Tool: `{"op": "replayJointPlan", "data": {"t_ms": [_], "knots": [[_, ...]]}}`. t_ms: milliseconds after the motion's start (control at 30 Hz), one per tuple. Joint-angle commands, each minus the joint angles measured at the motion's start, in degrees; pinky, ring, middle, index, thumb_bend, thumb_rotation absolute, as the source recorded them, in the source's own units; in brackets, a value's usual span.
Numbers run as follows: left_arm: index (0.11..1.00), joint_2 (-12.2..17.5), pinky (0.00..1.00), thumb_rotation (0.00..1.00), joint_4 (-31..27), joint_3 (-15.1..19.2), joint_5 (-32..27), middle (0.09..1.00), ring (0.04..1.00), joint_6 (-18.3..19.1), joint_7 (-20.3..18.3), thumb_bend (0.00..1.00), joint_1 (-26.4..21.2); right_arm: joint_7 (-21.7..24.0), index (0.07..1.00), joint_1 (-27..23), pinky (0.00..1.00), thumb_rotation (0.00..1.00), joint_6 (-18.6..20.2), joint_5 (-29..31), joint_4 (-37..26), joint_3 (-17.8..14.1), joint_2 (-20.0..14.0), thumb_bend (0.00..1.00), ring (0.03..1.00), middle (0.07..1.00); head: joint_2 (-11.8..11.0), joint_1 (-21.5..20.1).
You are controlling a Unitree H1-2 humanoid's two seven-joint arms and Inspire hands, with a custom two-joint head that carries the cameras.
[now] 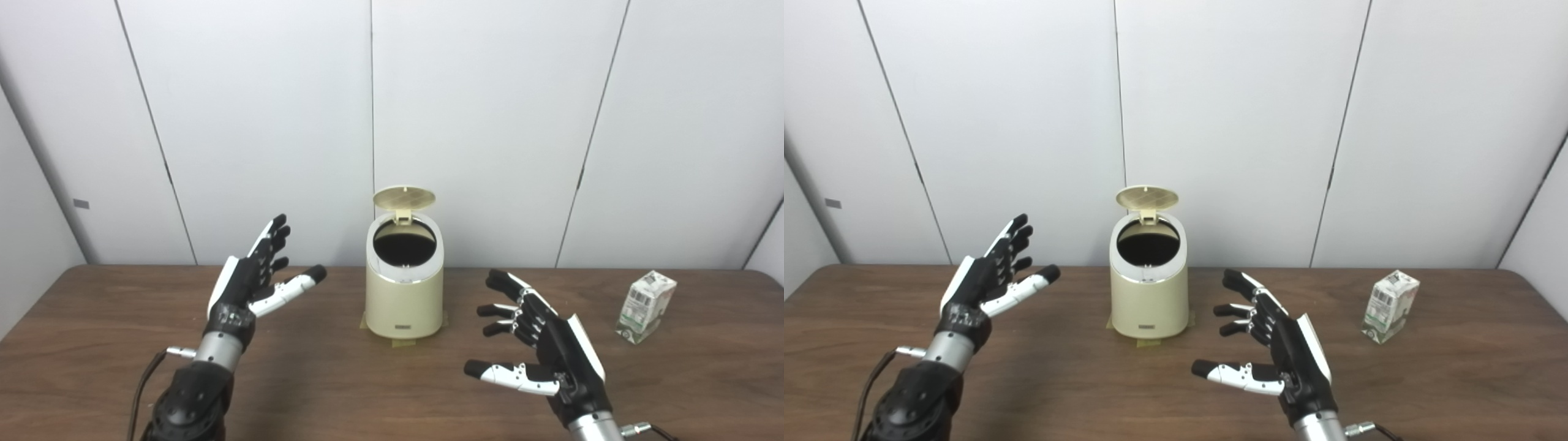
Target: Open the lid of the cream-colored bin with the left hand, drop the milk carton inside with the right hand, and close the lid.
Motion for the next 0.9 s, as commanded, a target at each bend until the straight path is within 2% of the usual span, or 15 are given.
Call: {"op": "replayJointPlan", "data": {"t_ms": [0, 133, 300, 467, 533, 600, 667, 700, 767, 867], "knots": [[0.936, -0.4, 0.78, 0.34, -2.7, 0.1, -1.6, 0.906, 0.881, -4.1, 0.0, 0.79, -0.3, -0.3, 0.837, -1.4, 0.58, 0.15, -1.6, 0.2, -1.7, -0.5, -0.1, 0.67, 0.710, 0.854, 0.1, -0.2], [0.867, -1.3, 0.65, 0.30, -3.8, 0.4, -3.2, 0.842, 0.796, -6.6, 0.3, 0.72, 3.7, -0.8, 0.838, -1.2, 0.58, 0.16, -1.7, -0.2, -1.6, -0.9, 0.0, 0.68, 0.709, 0.855, 0.1, -0.2], [0.791, -3.8, 0.57, 0.26, -3.2, 2.3, -10.2, 0.779, 0.721, -8.9, -0.6, 0.73, 7.8, -1.3, 0.840, -0.8, 0.57, 0.20, -3.1, 0.5, -0.9, -1.8, 0.1, 0.70, 0.710, 0.850, -0.5, -1.3], [0.738, -3.5, 0.49, 0.24, -1.3, 1.4, -8.5, 0.724, 0.657, -13.5, -0.9, 0.69, 10.4, -2.1, 0.841, -1.0, 0.58, 0.23, -4.2, -0.2, 0.1, -3.6, -1.2, 0.71, 0.726, 0.850, -1.2, -3.9], [0.721, -3.2, 0.46, 0.26, -0.9, 1.0, -7.6, 0.709, 0.640, -14.8, -0.9, 0.72, 11.1, -2.4, 0.841, -0.9, 0.60, 0.22, -5.4, -0.6, 0.7, -4.7, -2.2, 0.72, 0.737, 0.851, -1.8, -5.7], [0.714, -2.5, 0.46, 0.27, -0.6, 0.6, -6.0, 0.702, 0.631, -16.1, -0.5, 0.71, 11.6, -4.1, 0.846, -1.5, 0.62, 0.21, -10.3, -3.7, 3.9, -6.4, -4.9, 0.73, 0.737, 0.852, -2.4, -8.7], [0.715, -2.1, 0.46, 0.27, -0.5, 0.7, -5.7, 0.701, 0.632, -16.7, -0.5, 0.70, 11.9, -5.4, 0.842, -2.0, 0.62, 0.23, -13.6, -6.2, 5.6, -7.4, -6.6, 0.75, 0.728, 0.850, -2.6, -11.0], [0.719, -1.8, 0.46, 0.27, -0.6, 0.8, -5.9, 0.704, 0.635, -16.6, -0.6, 0.69, 12.0, -5.8, 0.838, -2.3, 0.61, 0.25, -12.5, -7.0, 4.6, -7.9, -7.0, 0.75, 0.723, 0.845, -2.7, -13.3], [0.728, -1.3, 0.47, 0.26, -0.7, 1.1, -6.4, 0.712, 0.648, -16.4, -0.8, 0.67, 12.0, -7.4, 0.807, -3.0, 0.61, 0.24, -7.6, -9.7, 0.7, -9.4, -6.9, 0.76, 0.721, 0.821, -3.0, -15.5], [0.738, -0.2, 0.52, 0.24, -0.4, 1.4, -7.6, 0.728, 0.679, -15.6, -1.4, 0.64, 11.9, -9.9, 0.776, -4.7, 0.59, 0.18, -2.9, -14.5, -2.9, -11.1, -7.0, 0.74, 0.716, 0.782, -3.9, -19.1]]}}
